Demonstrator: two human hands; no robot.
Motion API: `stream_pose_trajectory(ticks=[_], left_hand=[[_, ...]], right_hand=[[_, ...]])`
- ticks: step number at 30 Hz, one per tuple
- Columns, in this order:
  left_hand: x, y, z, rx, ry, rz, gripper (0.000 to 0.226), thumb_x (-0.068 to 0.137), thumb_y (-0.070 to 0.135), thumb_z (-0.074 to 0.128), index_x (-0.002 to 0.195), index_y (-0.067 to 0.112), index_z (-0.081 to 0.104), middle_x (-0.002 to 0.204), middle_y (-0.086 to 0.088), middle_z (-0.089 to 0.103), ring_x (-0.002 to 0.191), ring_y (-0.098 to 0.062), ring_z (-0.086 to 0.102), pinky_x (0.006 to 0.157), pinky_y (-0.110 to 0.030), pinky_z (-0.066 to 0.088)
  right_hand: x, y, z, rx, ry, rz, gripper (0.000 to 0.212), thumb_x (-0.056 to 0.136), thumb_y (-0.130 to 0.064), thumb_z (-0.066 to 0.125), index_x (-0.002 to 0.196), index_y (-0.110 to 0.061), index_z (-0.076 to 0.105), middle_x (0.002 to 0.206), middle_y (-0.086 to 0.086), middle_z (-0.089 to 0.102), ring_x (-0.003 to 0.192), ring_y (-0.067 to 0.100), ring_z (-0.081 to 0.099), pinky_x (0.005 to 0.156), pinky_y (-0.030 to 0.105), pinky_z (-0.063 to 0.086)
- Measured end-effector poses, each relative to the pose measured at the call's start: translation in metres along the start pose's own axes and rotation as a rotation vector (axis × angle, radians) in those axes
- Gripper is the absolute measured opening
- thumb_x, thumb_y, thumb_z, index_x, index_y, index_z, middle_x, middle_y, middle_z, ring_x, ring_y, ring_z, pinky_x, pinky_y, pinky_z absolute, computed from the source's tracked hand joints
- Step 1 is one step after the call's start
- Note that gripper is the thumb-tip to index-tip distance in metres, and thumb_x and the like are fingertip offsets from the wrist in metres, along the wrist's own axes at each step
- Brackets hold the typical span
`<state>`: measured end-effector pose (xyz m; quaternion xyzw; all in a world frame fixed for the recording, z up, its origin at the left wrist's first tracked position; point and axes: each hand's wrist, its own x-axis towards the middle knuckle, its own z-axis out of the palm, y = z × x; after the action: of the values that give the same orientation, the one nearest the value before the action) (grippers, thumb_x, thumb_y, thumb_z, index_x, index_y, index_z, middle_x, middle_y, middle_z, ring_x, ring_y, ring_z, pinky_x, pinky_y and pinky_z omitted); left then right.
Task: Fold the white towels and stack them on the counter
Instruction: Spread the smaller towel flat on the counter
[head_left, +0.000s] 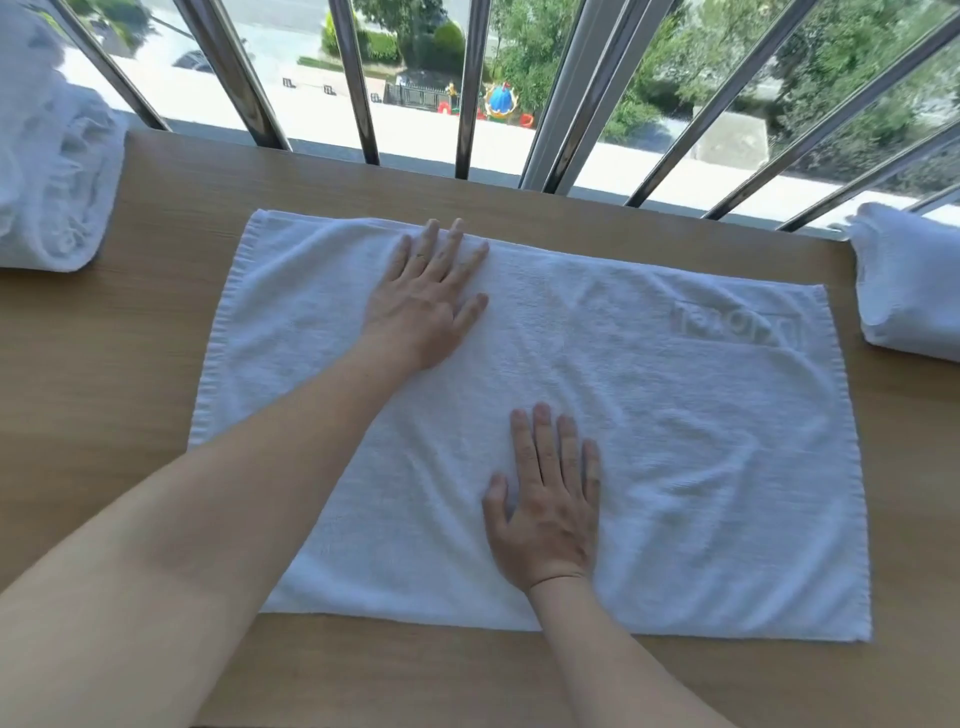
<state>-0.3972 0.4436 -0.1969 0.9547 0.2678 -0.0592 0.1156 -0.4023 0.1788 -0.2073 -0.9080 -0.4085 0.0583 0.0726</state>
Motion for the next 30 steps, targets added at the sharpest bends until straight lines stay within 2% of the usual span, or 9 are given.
stream_pose_trajectory(ticks=[4, 6, 9, 13, 16, 20, 24, 27, 30], left_hand=[[-0.053, -0.016, 0.007, 0.046, -0.018, -0.023, 0.069, 0.097, 0.064, 0.002, 0.158, 0.035, -0.009, 0.164, 0.005, -0.023, 0.150, -0.020, -0.027, 0.120, -0.044, -0.019], [-0.077, -0.033, 0.011, 0.043, -0.024, -0.111, 0.069, 0.095, 0.069, 0.003, 0.156, 0.041, -0.012, 0.163, 0.007, -0.027, 0.149, -0.021, -0.027, 0.119, -0.047, -0.020], [-0.076, -0.074, 0.003, 0.012, -0.005, -0.275, 0.071, 0.094, 0.070, 0.008, 0.157, 0.041, -0.008, 0.165, 0.005, -0.020, 0.152, -0.020, -0.021, 0.121, -0.049, -0.016], [-0.051, -0.110, -0.008, -0.031, 0.020, -0.331, 0.070, 0.096, 0.069, 0.013, 0.158, 0.039, -0.002, 0.168, 0.007, -0.011, 0.153, -0.018, -0.015, 0.123, -0.045, -0.010], [-0.044, -0.104, -0.012, -0.076, 0.006, -0.417, 0.069, 0.099, 0.063, 0.015, 0.159, 0.034, -0.001, 0.168, 0.003, -0.012, 0.153, -0.023, -0.017, 0.123, -0.046, -0.009], [-0.083, -0.037, -0.001, -0.167, 0.089, -0.249, 0.068, 0.100, 0.059, 0.018, 0.160, 0.026, 0.010, 0.168, -0.004, -0.005, 0.154, -0.027, -0.011, 0.124, -0.046, -0.008], [-0.165, 0.032, 0.036, -0.138, 0.044, -0.045, 0.067, 0.100, 0.058, 0.026, 0.159, 0.027, 0.020, 0.168, -0.005, 0.006, 0.155, -0.028, 0.000, 0.124, -0.051, 0.006], [-0.207, 0.021, 0.052, -0.032, 0.041, -0.071, 0.068, 0.099, 0.058, 0.029, 0.160, 0.028, 0.017, 0.168, -0.002, 0.008, 0.155, -0.027, 0.003, 0.124, -0.052, 0.010], [-0.221, -0.018, 0.048, 0.010, 0.035, -0.249, 0.070, 0.098, 0.061, 0.021, 0.160, 0.031, 0.008, 0.169, 0.001, -0.001, 0.155, -0.023, -0.005, 0.124, -0.047, 0.003]], right_hand=[[0.000, 0.002, 0.002, 0.012, 0.013, -0.003, 0.069, 0.092, -0.041, 0.040, 0.157, -0.020, 0.026, 0.166, 0.001, 0.017, 0.153, 0.024, 0.012, 0.122, 0.052, 0.014], [0.000, 0.001, 0.002, 0.014, 0.015, -0.003, 0.069, 0.093, -0.042, 0.039, 0.157, -0.021, 0.026, 0.165, 0.001, 0.017, 0.153, 0.024, 0.012, 0.122, 0.052, 0.013], [0.000, 0.000, 0.001, 0.017, 0.024, -0.002, 0.068, 0.093, -0.042, 0.038, 0.157, -0.021, 0.027, 0.165, 0.001, 0.018, 0.153, 0.024, 0.012, 0.122, 0.051, 0.013], [0.000, 0.000, 0.001, 0.017, 0.028, 0.006, 0.068, 0.093, -0.042, 0.037, 0.157, -0.022, 0.026, 0.165, 0.000, 0.017, 0.153, 0.022, 0.011, 0.122, 0.051, 0.013], [-0.001, 0.000, 0.001, 0.018, 0.031, 0.003, 0.068, 0.093, -0.042, 0.037, 0.157, -0.022, 0.025, 0.165, 0.000, 0.017, 0.153, 0.022, 0.010, 0.123, 0.049, 0.011], [-0.001, 0.000, 0.001, 0.019, 0.019, 0.010, 0.068, 0.093, -0.042, 0.036, 0.157, -0.022, 0.023, 0.166, 0.000, 0.016, 0.153, 0.021, 0.008, 0.123, 0.050, 0.011], [-0.001, 0.000, 0.001, 0.039, 0.034, 0.011, 0.069, 0.091, -0.041, 0.038, 0.156, -0.021, 0.026, 0.165, 0.002, 0.019, 0.153, 0.023, 0.011, 0.123, 0.051, 0.012], [-0.001, 0.000, 0.002, 0.038, 0.030, 0.013, 0.069, 0.092, -0.042, 0.037, 0.156, -0.022, 0.027, 0.165, 0.002, 0.019, 0.153, 0.023, 0.011, 0.122, 0.051, 0.013], [-0.001, 0.000, 0.002, 0.032, 0.027, 0.012, 0.069, 0.092, -0.043, 0.037, 0.157, -0.022, 0.027, 0.165, 0.001, 0.019, 0.153, 0.023, 0.012, 0.122, 0.051, 0.012]])
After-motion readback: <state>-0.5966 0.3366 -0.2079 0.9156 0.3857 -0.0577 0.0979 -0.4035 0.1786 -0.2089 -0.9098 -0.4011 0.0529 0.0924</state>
